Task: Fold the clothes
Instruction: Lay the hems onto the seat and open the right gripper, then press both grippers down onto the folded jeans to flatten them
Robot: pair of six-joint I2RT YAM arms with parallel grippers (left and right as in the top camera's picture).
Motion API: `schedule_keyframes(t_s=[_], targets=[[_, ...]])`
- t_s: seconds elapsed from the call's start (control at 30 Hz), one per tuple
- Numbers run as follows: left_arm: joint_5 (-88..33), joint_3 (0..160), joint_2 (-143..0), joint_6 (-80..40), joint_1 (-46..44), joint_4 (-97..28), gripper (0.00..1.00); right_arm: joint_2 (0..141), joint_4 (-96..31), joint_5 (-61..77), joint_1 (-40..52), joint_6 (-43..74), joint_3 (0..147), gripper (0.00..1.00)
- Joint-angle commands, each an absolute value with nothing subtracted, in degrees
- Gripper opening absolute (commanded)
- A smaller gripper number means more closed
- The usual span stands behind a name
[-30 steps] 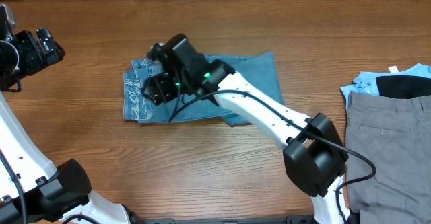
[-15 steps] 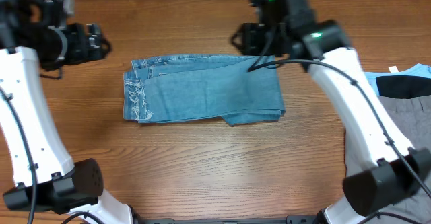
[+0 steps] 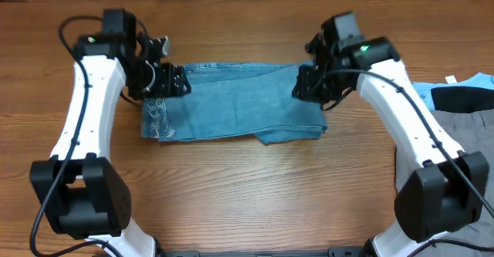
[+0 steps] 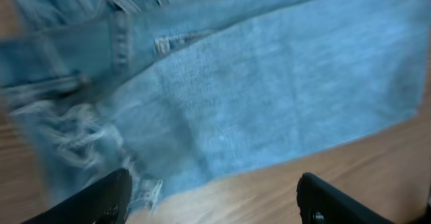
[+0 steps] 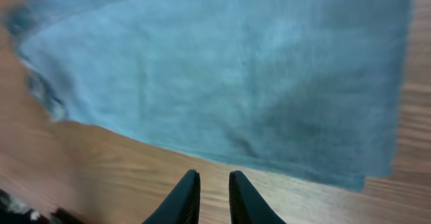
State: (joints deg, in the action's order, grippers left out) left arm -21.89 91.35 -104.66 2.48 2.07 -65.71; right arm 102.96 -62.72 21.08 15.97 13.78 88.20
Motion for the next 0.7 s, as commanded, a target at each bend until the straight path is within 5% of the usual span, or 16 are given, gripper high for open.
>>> schedule_keyframes(t_s=[0.0, 0.3, 0.67], targets=[[-23.0, 83.0, -103.8, 1.7, 1.1, -59.7, 0.81, 103.5, -58.3, 21.7, 17.3, 10.8, 80.6, 0.19], [-6.9, 66.2, -103.8, -2.8, 1.4, -45.8, 0.83, 105.8, -47.3, 21.6, 15.4, 11.6, 64.0, 0.2], [-3.5, 64.0, -103.8, -8.0, 6.4, -41.7, 0.86, 105.0, -52.3, 30.3, 7.8, 5.6, 68.0, 0.14]])
